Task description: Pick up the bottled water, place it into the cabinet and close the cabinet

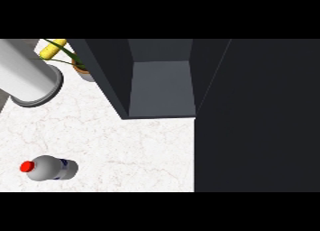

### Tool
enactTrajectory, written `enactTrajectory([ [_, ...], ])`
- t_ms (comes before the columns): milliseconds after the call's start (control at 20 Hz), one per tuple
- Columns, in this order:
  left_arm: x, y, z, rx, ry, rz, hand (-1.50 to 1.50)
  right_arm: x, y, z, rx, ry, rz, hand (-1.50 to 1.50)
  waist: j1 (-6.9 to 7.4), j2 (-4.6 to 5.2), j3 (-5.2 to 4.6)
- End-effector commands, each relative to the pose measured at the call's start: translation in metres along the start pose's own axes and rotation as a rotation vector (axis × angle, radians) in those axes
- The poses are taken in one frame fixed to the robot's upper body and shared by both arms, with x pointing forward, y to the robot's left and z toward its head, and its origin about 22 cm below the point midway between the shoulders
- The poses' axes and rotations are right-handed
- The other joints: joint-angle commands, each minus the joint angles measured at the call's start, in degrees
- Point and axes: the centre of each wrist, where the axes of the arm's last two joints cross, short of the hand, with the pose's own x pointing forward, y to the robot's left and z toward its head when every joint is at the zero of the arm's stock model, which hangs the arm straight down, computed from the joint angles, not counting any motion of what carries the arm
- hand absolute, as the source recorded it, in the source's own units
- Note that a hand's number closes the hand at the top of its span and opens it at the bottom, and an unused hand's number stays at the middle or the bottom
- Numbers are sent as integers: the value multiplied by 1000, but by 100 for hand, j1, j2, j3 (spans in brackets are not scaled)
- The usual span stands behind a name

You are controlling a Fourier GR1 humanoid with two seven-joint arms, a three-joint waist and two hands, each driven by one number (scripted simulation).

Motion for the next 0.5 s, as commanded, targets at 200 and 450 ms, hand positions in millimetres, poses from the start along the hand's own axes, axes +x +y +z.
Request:
enactTrajectory([
  [200, -28, 20, -22, -87, 31, -83, -150, 35, 2, 20, 45, -82, -74, -150, -62, 5, 2],
  [450, -57, 40, -40, -67, 40, -85, -150, 36, 2, 28, 70, -71, -77, -150, -196, 7, -6],
])
